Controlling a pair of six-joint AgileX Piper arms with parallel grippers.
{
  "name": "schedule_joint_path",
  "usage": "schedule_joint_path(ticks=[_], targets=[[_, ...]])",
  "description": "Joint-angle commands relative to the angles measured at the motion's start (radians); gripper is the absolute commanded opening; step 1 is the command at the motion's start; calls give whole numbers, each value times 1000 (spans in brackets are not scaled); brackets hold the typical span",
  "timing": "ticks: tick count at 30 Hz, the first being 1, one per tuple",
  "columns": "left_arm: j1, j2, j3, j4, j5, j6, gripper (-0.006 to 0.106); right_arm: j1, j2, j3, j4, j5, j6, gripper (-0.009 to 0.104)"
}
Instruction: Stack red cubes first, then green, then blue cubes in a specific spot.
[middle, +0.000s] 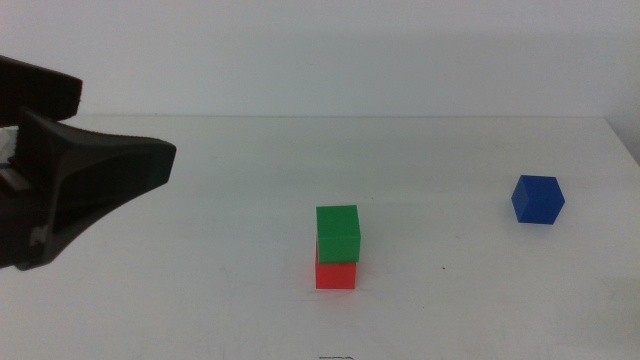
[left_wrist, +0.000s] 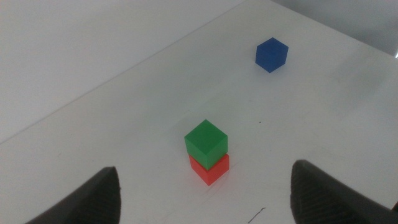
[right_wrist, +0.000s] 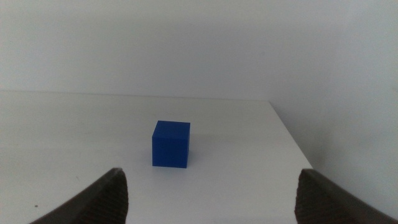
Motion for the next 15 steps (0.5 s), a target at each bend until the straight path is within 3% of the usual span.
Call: schedule_joint_path(ticks=[1, 10, 15], targets=[[-3, -4, -23, 10, -77, -16, 94, -5, -13, -39, -30, -69, -9, 91], [-3, -4, -23, 10, -77, -16, 94, -5, 231, -355, -26, 216, -9, 91], [-3, -4, -23, 10, -77, -16, 94, -5, 431, -551, 25, 371, -6, 91]])
